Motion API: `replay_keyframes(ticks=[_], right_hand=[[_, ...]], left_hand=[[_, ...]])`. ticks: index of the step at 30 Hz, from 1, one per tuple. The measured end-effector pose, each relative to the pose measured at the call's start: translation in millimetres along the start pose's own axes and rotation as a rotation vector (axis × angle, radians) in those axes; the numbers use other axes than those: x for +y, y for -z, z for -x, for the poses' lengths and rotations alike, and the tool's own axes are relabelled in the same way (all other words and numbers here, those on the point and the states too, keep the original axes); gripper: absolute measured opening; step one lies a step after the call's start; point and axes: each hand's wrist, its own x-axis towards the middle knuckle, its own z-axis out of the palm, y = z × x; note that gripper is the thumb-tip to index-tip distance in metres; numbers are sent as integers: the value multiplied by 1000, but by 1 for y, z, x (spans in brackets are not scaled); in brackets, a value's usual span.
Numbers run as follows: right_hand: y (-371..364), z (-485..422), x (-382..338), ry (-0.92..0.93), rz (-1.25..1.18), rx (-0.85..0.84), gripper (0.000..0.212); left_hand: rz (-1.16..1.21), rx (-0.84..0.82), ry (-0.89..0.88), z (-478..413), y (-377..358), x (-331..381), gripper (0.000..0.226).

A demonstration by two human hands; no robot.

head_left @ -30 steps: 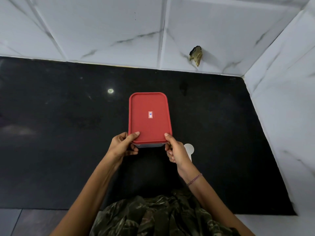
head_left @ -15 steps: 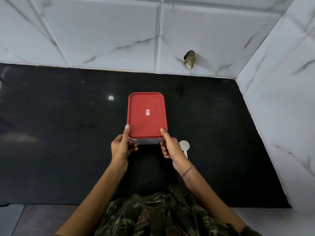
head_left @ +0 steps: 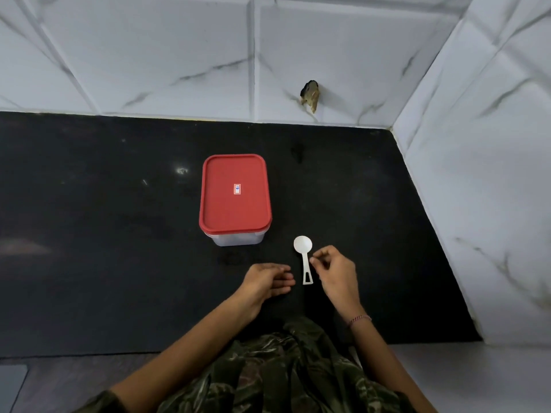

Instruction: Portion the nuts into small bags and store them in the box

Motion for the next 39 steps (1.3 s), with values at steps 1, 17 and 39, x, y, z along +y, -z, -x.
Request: replay_keyframes(ticks=[1,17,39], right_hand=[[1,2,6,0,11,-2,5],[9,-39,2,58,10,-164,14],[-3,-100,-21,37,-3,-114,14]], left_hand=[[-42,-13,7,-2,-8,-1,19],[-249,13,-112,-18,-45,22,20],[-295,19,-184,-42,-60,47,40]])
